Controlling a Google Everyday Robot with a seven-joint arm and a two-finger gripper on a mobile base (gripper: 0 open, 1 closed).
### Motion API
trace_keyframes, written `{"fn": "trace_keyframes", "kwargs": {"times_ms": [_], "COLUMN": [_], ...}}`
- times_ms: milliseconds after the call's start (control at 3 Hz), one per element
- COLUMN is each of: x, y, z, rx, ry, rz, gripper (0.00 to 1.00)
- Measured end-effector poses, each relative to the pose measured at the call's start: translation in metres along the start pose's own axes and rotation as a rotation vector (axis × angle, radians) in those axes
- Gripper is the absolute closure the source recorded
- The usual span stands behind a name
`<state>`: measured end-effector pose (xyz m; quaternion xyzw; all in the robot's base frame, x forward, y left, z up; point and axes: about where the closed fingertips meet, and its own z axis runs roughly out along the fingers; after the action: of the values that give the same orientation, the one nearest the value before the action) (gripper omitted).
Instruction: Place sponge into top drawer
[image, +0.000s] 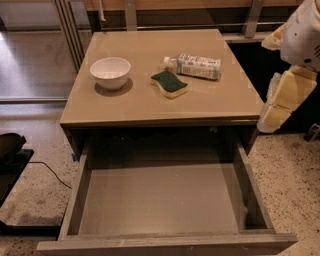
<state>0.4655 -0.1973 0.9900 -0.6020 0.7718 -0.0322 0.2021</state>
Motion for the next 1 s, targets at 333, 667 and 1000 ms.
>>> {"fn": "trace_keyframes", "kwargs": {"times_ms": [333, 667, 1000], "x": [-0.0217, -0.0290, -0.0301], "y": [-0.0420, -0.0483, -0.0486], "z": [0.0114, 0.0067, 0.0104], "rx": [0.012, 0.028, 0.029], "ry": [-0.031, -0.048, -0.076], "rz": [0.046, 0.043, 0.047], "gripper": [0.00, 0.00, 0.00]}}
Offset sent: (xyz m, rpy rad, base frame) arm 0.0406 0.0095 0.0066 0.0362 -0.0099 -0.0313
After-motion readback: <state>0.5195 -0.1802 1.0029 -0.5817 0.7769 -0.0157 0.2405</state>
